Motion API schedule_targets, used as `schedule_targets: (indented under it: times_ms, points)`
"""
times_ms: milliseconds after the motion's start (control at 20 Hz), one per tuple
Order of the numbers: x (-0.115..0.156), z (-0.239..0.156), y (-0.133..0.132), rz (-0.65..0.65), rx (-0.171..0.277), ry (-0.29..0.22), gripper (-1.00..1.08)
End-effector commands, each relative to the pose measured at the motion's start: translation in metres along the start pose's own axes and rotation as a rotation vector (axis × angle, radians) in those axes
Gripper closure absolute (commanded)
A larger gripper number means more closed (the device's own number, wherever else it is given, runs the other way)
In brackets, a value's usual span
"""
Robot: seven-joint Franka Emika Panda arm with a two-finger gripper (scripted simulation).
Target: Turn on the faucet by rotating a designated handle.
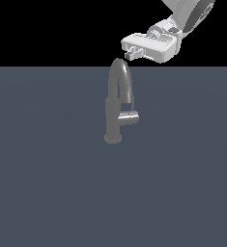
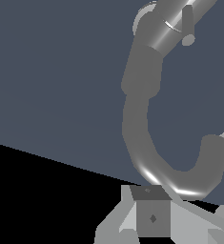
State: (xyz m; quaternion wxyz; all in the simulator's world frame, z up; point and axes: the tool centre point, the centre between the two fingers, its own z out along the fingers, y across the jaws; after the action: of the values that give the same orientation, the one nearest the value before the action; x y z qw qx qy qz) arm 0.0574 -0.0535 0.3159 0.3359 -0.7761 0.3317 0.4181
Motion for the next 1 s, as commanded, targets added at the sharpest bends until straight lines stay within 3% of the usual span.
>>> schedule_targets:
  times_ms: [0, 550, 950]
  points:
    - [0.017, 0.001, 0.000, 0.035, 0.034, -0.045, 1.08]
    - [0.094, 0.014, 0.006, 0.194, 0.187, -0.241, 1.08]
    - [0.137, 0.031, 0.013, 0.289, 0.277, -0.354, 1.08]
